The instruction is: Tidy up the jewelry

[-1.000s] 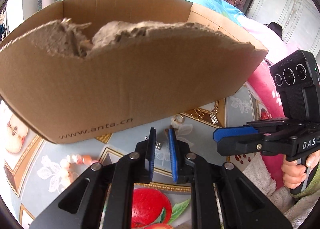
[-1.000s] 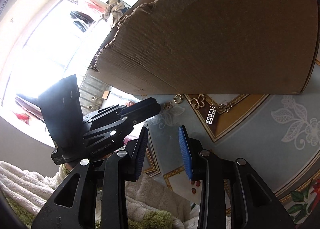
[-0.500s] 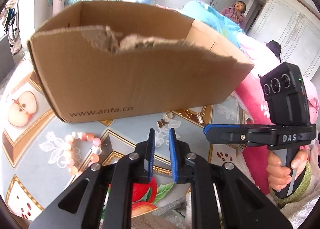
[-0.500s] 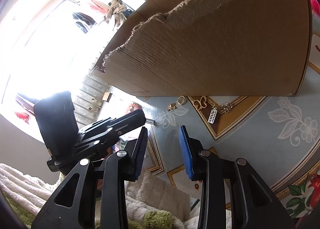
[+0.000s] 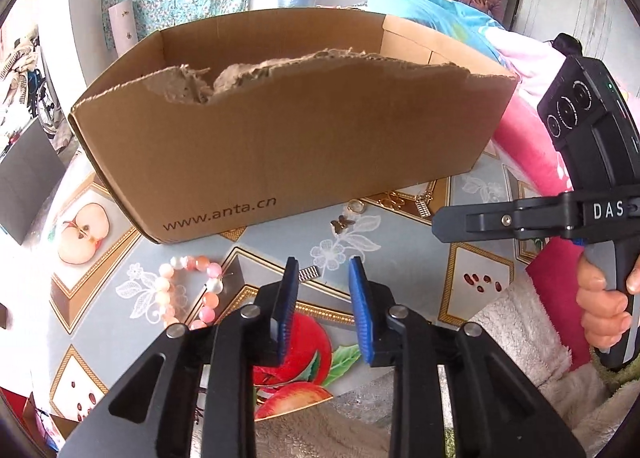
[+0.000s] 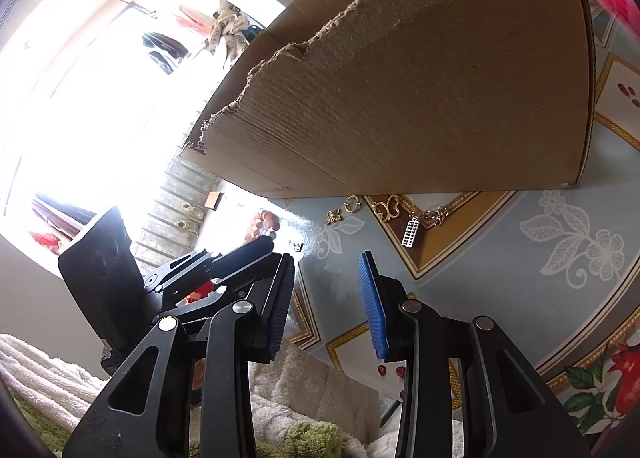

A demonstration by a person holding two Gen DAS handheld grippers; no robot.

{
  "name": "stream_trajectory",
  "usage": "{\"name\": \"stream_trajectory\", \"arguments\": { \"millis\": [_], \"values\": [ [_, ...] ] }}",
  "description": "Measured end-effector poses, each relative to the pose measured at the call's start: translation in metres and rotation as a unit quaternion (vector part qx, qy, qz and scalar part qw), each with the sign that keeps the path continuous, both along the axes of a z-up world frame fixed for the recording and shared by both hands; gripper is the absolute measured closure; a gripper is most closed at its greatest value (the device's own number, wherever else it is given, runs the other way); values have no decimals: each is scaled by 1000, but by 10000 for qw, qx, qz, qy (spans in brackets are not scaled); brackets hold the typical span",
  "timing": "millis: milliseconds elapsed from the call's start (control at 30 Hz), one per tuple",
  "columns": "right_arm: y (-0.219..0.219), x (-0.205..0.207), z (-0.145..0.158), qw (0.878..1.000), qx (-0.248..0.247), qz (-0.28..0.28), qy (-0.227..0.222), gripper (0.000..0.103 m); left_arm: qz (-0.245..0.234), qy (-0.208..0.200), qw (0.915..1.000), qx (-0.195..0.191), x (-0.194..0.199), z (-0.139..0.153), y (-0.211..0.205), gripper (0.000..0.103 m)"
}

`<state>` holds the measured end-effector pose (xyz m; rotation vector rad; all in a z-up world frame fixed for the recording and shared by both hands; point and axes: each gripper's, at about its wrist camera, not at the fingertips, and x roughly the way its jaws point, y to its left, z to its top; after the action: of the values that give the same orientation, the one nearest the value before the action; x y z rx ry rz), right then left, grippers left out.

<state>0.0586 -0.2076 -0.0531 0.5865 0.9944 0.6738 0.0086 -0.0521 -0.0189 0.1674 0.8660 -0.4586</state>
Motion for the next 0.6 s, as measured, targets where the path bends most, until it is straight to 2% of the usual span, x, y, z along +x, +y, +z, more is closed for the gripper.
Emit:
{"name": "stream_trajectory", "arguments": {
  "millis": [200, 467, 600],
  "values": [
    [0, 0, -4, 10000, 16, 13, 1, 69, 44, -155, 9986, 496, 7, -6, -9, 76],
    [-1, 1, -7, 10000, 17, 5, 22, 69, 278, 233, 9989, 285, 17, -11, -5, 76],
    [0, 1, -7, 10000, 35, -8, -10, 69, 415, 204, 9983, 352, 17, -12, -8, 76]
  ]
}}
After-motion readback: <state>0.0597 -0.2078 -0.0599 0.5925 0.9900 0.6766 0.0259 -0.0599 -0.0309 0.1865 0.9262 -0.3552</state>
